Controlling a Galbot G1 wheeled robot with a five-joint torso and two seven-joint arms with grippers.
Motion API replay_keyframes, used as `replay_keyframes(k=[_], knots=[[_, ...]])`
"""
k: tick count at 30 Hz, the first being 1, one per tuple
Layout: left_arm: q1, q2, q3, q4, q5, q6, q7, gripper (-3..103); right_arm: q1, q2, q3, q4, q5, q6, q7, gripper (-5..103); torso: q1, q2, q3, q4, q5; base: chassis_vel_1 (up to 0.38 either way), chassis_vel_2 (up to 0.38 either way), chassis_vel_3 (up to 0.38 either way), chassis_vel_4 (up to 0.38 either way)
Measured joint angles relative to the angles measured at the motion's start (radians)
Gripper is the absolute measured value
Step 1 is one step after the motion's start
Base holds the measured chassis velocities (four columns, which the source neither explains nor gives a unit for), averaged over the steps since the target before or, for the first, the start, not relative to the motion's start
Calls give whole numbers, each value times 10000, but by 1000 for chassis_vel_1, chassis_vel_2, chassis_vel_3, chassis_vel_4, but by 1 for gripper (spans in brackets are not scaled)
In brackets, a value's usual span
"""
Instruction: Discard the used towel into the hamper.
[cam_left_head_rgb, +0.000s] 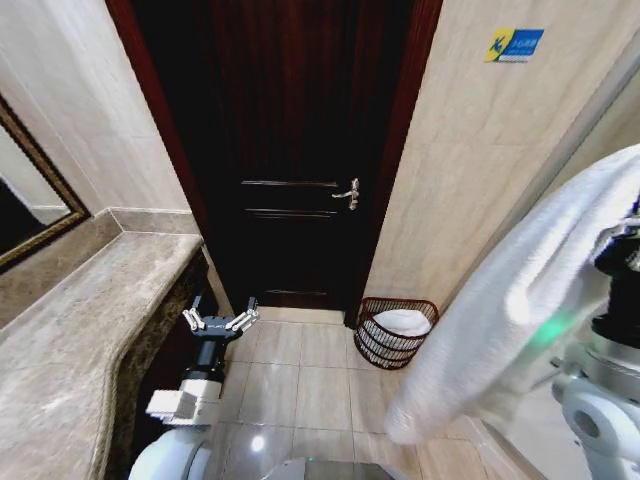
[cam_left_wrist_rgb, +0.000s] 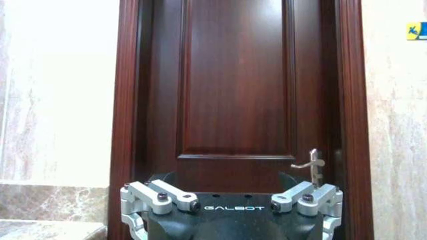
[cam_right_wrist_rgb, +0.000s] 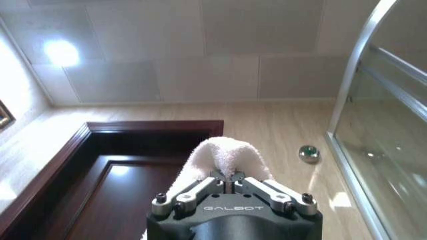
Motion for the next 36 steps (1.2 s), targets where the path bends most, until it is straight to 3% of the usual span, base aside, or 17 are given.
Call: replay_keyframes(k=[20, 36], knots=[[0, 0, 0, 1, 0, 0, 0, 100, 2368, -965, -1193, -1873, -151, -30, 320, 3, 1, 0, 1, 2, -5, -6, -9, 6, 5], [0, 1, -1, 0, 0, 0, 0, 100, 2471, -911, -1172, -1979, -254, -334, 392, 3, -4, 1, -2, 0, -6, -6, 6, 8, -6]])
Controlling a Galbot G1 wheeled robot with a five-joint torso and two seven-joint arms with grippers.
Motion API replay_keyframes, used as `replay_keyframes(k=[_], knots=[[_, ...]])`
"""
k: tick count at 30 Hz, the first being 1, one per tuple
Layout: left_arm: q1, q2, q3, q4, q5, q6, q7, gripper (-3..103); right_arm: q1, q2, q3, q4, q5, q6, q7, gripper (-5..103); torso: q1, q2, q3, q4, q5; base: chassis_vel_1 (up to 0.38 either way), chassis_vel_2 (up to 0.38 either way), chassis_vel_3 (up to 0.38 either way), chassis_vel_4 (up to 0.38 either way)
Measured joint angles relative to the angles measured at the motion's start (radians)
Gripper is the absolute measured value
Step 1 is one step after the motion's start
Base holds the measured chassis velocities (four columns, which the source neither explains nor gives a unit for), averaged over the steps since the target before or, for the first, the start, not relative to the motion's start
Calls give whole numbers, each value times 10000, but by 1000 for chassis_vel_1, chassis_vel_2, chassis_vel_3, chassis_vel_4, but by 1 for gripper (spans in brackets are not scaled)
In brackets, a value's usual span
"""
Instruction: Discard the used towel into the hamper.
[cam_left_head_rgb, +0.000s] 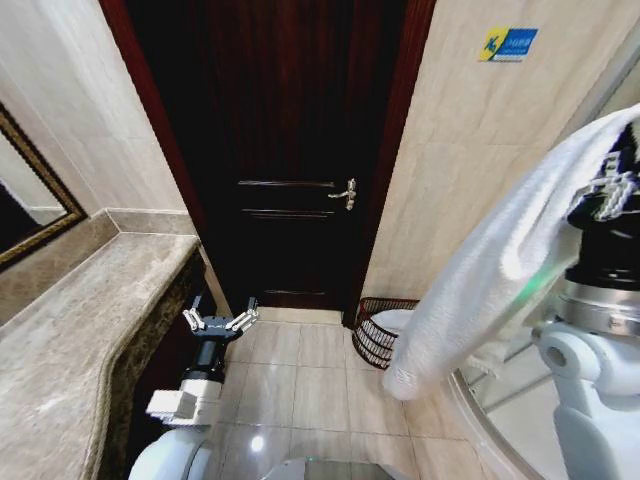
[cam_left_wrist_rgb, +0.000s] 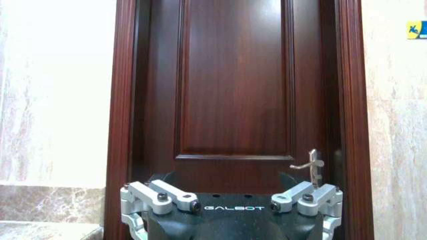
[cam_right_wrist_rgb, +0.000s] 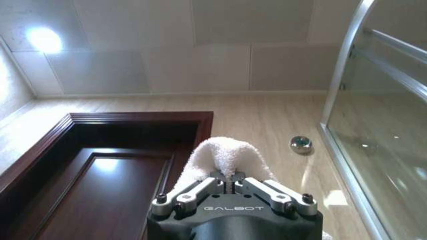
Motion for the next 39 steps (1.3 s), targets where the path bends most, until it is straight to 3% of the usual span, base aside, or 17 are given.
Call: replay_keyframes(k=[21, 33, 39], knots=[[-1, -1, 0, 0, 0, 0, 0, 100, -165, -5, 30, 176, 14, 135, -131, 3, 17, -5, 7, 7, 3, -198, 200, 191, -198], [3, 0, -1, 0, 0, 0, 0, 100, 832, -710, 0, -339, 273, 52, -106, 3, -7, 1, -2, 1, -2, -18, 25, -12, -2], [1, 0, 0, 0, 0, 0, 0, 100, 1655, -1174, -194, -1455, 318, 156, -152, 3, 1, 0, 2, 0, 4, 11, -27, -22, 13]])
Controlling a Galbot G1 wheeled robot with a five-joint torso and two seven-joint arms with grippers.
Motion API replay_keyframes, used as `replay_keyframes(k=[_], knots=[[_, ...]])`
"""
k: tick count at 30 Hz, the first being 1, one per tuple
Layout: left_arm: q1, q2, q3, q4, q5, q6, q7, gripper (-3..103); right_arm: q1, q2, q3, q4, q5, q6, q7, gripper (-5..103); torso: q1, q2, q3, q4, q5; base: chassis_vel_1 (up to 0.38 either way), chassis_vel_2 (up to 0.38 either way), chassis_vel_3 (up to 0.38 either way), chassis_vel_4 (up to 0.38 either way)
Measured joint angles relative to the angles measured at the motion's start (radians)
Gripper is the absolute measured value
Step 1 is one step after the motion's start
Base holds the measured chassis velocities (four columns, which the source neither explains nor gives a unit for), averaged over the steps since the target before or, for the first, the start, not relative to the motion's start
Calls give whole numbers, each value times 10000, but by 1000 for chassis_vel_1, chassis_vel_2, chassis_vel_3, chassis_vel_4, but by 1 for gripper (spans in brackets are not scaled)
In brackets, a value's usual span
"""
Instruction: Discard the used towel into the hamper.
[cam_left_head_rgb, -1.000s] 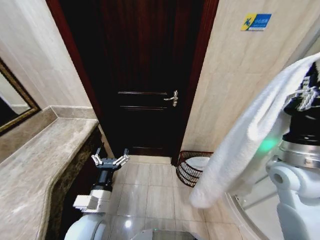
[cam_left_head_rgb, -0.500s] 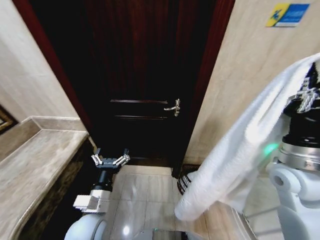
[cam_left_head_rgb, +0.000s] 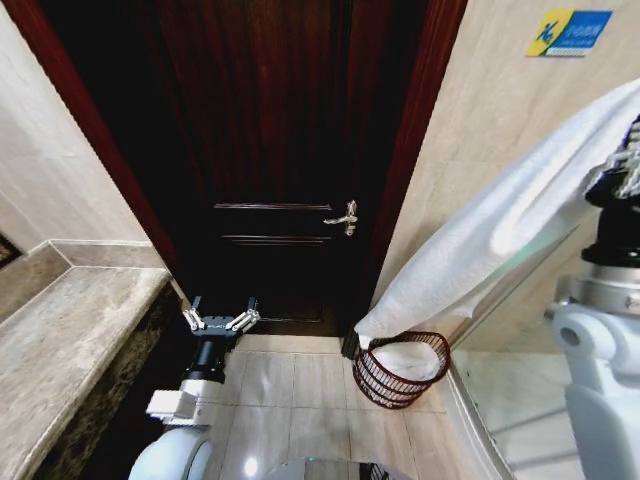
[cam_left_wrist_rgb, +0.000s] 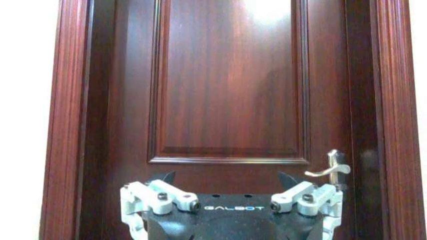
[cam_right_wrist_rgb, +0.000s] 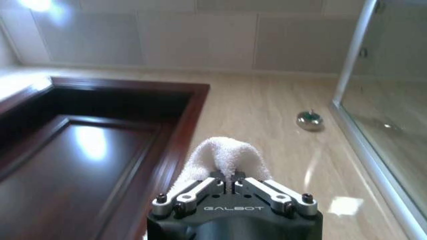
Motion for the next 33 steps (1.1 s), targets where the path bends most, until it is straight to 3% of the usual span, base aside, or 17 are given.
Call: replay_keyframes(k=[10, 25, 33], knots=[[0, 0, 0, 0, 0, 0, 0, 100, 1382, -261, -869, -1592, -17, 233, -71, 3, 4, -1, 1, 2, -4, 0, 0, 0, 0], [0, 0, 0, 0, 0, 0, 0, 100, 2909, -639, -1331, -2675, -36, 308, -192, 3, 4, -2, 1, 2, -6, 0, 0, 0, 0], [0, 0, 0, 0, 0, 0, 0, 100, 2784, -517, -1359, -2776, -82, 366, -260, 3, 3, -1, 1, 2, -6, 0, 0, 0, 0]])
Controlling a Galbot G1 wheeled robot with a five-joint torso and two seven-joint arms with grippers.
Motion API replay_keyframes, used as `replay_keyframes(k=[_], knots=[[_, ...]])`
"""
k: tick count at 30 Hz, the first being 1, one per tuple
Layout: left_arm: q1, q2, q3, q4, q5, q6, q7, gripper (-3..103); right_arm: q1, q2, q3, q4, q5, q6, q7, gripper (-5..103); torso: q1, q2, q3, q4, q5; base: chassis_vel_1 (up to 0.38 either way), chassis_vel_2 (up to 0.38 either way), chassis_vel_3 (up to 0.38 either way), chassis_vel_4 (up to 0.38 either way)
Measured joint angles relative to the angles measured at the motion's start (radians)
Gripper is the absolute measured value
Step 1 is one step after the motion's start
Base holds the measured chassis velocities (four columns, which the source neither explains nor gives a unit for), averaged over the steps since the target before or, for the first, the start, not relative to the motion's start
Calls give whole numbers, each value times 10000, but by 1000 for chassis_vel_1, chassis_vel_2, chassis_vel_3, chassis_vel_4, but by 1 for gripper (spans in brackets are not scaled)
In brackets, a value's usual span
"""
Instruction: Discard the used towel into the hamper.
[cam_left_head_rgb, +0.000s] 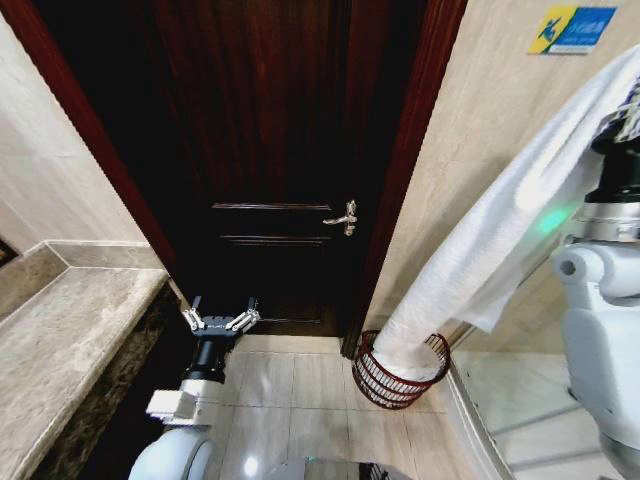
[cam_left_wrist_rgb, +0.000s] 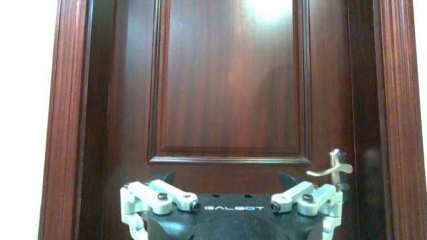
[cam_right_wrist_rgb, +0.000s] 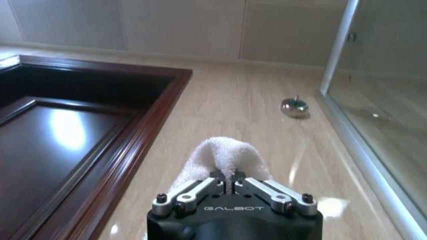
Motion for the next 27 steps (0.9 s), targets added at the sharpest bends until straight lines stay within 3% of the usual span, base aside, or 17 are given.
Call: replay_keyframes(k=[27], knots=[[0, 0, 0, 0, 0, 0, 0, 100, -1336, 941, 104, -222, -409, 518, -307, 3, 0, 0, 0, 0, 1, 0, 0, 0, 0]])
